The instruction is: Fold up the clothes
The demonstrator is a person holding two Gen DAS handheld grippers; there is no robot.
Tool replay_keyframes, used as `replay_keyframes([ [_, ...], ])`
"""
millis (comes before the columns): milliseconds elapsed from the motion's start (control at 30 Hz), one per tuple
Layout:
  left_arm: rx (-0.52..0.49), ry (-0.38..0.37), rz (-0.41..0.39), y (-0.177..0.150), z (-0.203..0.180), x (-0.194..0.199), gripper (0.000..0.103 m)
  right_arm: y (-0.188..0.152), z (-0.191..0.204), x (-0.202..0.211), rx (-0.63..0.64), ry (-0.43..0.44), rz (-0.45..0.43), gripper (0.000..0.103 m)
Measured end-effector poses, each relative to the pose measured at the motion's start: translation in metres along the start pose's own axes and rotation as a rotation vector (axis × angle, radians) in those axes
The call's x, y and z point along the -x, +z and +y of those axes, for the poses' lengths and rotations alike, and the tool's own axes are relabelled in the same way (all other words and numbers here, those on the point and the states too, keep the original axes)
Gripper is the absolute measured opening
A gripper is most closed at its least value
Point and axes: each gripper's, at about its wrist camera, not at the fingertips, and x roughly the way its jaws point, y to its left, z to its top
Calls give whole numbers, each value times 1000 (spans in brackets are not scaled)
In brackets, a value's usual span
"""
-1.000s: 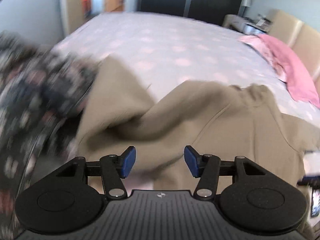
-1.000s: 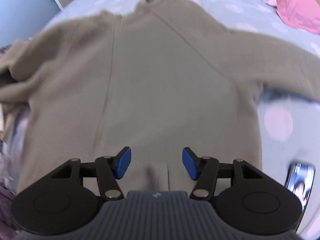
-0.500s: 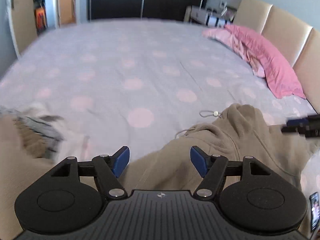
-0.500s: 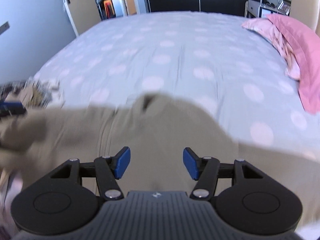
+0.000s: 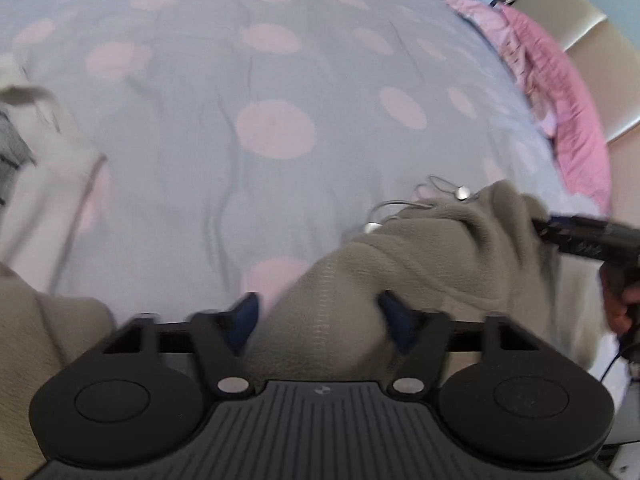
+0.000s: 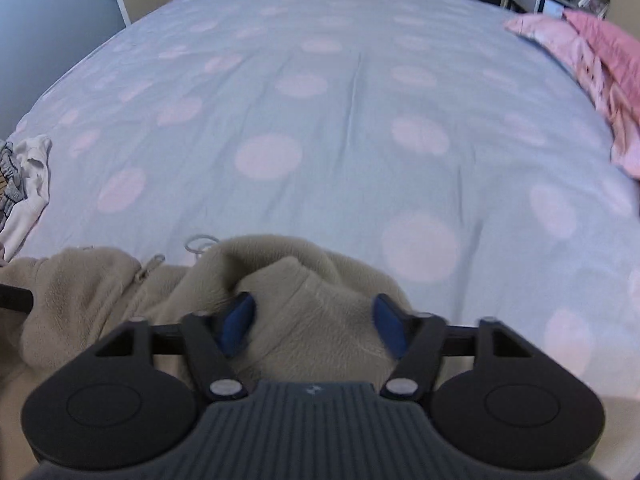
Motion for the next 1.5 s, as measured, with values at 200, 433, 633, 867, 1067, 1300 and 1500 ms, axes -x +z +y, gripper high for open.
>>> replay_keyframes([
  [200,-103,-2,-68,-15,-30,44,20,-13,15,45,76,-8,-46,21],
  [433,-247,-51,-77,-81,-72,111,18,-74,30,161,132,60,-119,17],
  [633,-360,-24,33,-174,-95,119,16,-184,43,212,98,111,-44,17],
  [867,-388,63,132,-239,-99,85,15,-283,44,191,-10,125,60,18],
  [1067,-362,88,113,-241,-103,86,22,-306,49,183,-29,94,81,29],
  [1300,-357,26,-59,-228,-120,125,48,-298,41,236,-52,47,-94,42],
  [1500,-391,78,-150,-187,-142,114,49,-256,30,242,-136,2,-191,47],
])
